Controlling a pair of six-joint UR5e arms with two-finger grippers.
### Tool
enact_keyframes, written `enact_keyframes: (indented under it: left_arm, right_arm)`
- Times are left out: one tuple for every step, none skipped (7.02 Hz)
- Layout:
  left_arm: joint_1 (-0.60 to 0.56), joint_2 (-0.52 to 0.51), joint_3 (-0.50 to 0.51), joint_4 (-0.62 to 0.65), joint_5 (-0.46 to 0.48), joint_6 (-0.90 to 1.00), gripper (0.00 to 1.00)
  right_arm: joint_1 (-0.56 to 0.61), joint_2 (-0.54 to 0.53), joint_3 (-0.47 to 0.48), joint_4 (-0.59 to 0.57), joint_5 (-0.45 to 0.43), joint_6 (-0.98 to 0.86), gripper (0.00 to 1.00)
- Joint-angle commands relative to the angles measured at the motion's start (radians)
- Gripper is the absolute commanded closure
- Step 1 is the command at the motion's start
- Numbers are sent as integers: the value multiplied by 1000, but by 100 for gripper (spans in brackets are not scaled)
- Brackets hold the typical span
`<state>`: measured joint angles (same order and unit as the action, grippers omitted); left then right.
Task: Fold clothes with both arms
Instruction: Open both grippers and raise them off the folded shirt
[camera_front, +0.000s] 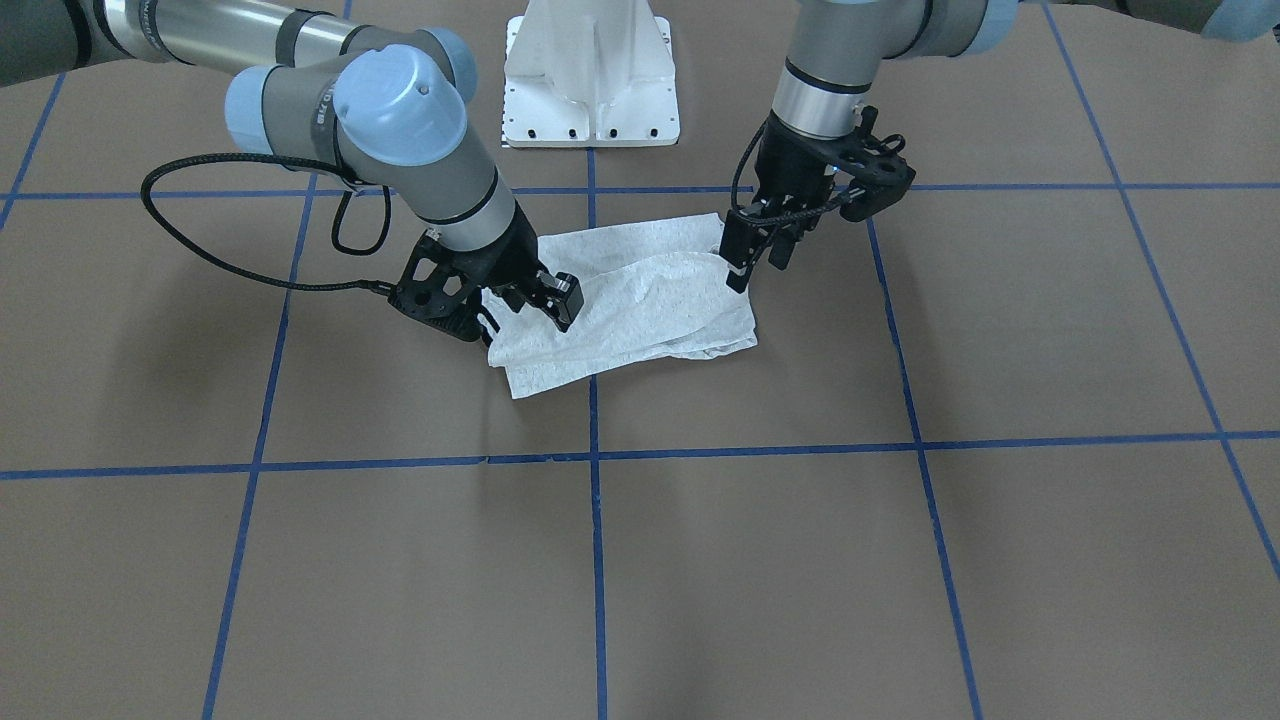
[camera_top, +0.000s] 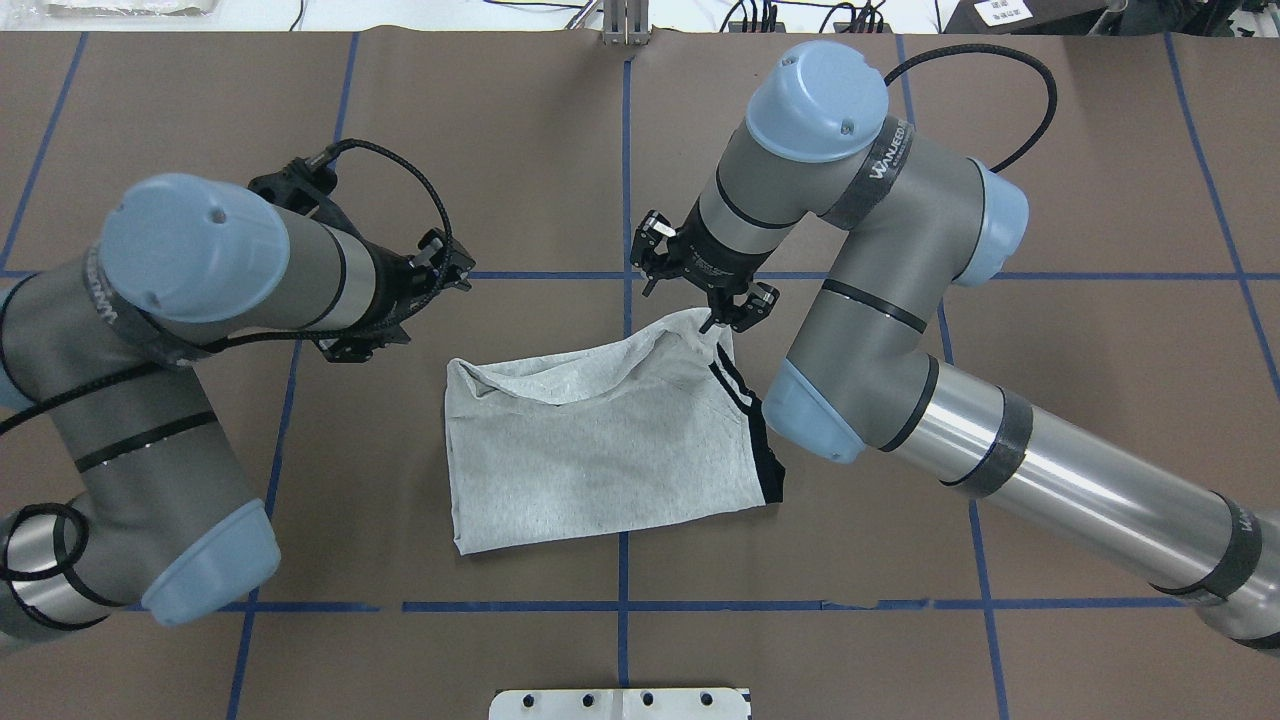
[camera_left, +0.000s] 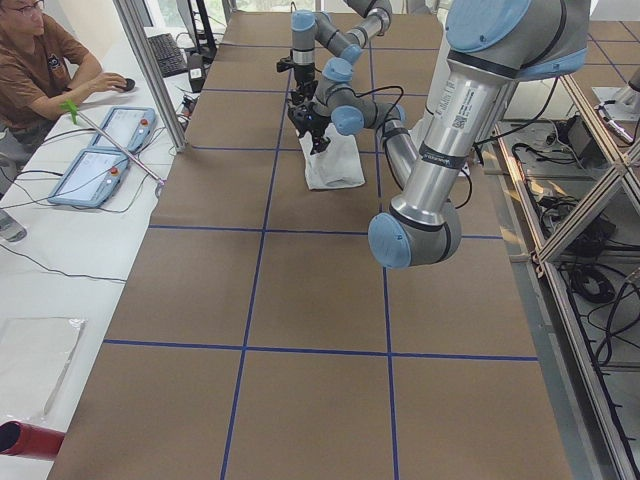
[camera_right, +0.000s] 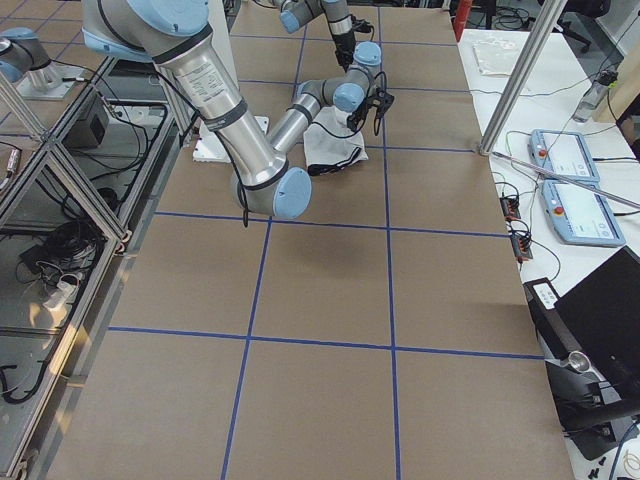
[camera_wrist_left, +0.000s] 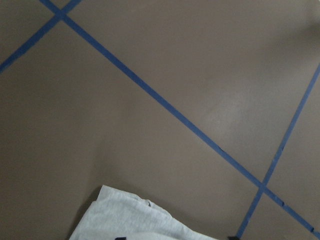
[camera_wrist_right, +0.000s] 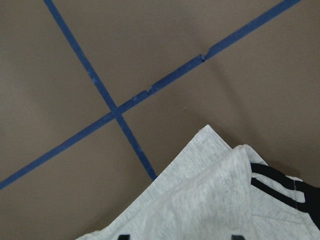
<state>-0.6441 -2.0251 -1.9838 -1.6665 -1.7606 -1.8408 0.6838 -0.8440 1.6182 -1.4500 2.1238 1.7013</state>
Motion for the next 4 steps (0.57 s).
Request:
enact_keyframes:
  left_arm:
    - [-106,5,19,10,-97,130,4]
    - [-120,5,23,10,-97,159,4]
    - [-123,6,25,10,-97,182,4]
    - [-124,6,23,10,-99,192,4]
  right_arm:
    - [22,-3,3,-6,36,-34,0]
    - [17,-12,41,-13,56,-32,0]
    - [-48,-45,128,-42,48,-32,0]
    - [-106,-47,193,-117,32,-34,0]
